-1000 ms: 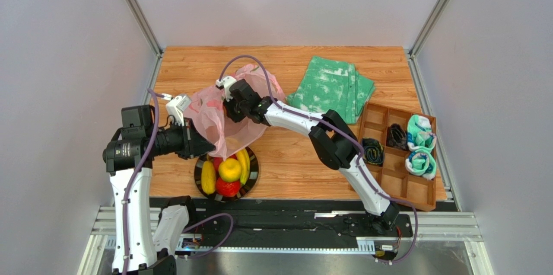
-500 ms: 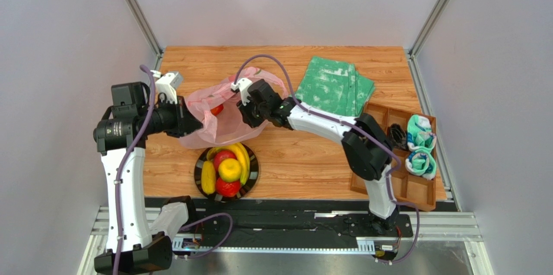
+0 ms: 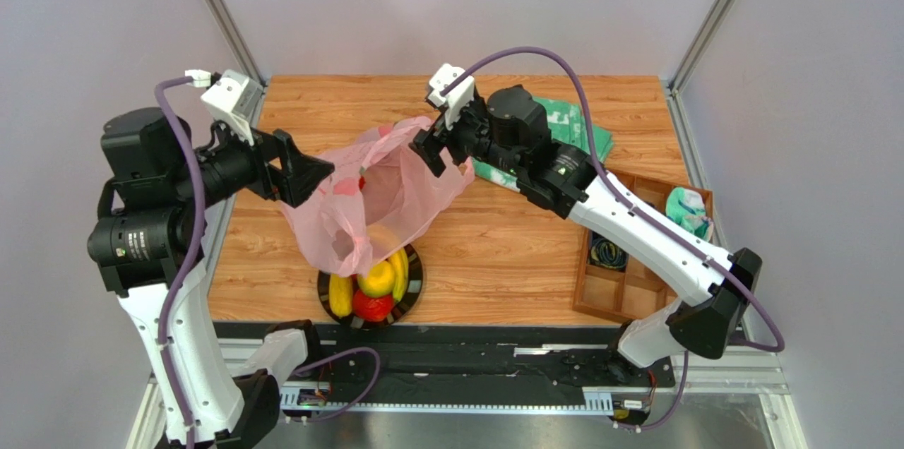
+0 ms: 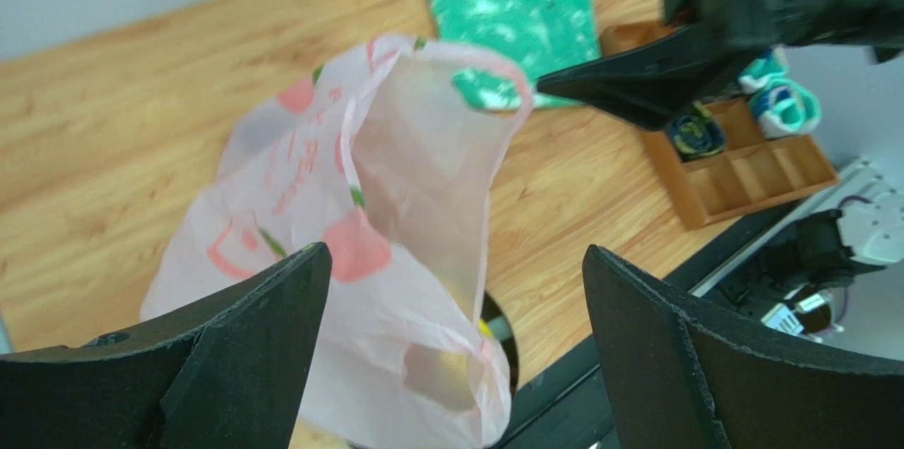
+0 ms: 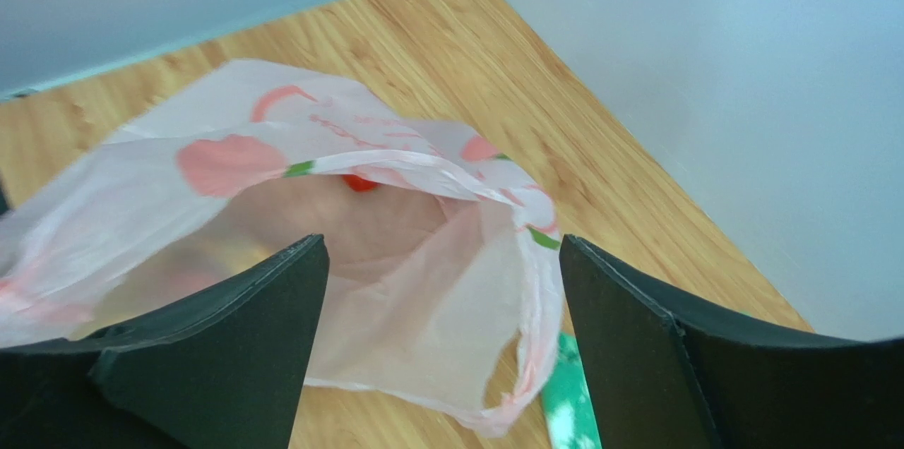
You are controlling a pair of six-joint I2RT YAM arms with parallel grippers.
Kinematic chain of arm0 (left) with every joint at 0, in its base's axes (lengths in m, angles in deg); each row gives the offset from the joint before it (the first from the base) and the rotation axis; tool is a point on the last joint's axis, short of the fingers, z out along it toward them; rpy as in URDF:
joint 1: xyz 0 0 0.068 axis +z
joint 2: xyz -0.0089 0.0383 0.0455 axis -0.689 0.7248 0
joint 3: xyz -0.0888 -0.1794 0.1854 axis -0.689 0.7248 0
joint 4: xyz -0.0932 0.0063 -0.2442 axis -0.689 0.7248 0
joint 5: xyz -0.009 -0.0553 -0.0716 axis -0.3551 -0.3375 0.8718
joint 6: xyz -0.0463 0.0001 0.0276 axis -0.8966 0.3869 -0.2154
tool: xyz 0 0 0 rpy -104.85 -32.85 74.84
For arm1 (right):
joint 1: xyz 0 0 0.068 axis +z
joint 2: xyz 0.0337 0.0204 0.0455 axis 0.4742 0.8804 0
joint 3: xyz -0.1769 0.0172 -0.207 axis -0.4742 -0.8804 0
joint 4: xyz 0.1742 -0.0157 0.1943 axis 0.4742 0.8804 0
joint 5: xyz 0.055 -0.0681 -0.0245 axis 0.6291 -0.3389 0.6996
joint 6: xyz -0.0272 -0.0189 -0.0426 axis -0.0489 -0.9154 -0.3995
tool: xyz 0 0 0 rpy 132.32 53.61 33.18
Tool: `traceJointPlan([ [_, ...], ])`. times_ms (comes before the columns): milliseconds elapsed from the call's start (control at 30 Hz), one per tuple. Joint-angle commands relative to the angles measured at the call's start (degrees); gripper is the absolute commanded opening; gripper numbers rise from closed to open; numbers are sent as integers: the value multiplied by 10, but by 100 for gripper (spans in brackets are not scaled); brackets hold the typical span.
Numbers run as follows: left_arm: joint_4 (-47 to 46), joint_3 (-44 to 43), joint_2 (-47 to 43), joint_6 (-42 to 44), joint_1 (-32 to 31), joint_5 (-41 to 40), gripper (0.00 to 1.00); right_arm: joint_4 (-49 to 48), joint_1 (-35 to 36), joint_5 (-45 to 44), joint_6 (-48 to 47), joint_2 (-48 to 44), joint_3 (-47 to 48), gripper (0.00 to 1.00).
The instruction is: Take the fake fruits out of the plastic bag
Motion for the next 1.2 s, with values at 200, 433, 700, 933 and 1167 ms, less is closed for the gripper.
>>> traceJointPlan([
  [200,-9,14,136,29,-205,-19,91,63,-86,-37,-22,71,-55,87],
  [433,-70,105,166,34,-282,-81,84,84,-146,-3,16,156,-34,81],
  [700,-199,233,207,66,-401,-293,74,120,-210,283,136,143,39,1],
  [933,-182,273,256,46,-340,-414,69,94,-200,372,249,90,-16,0],
  [1167,-203,290,254,47,-278,-473,80,63,-179,372,266,47,-117,0],
])
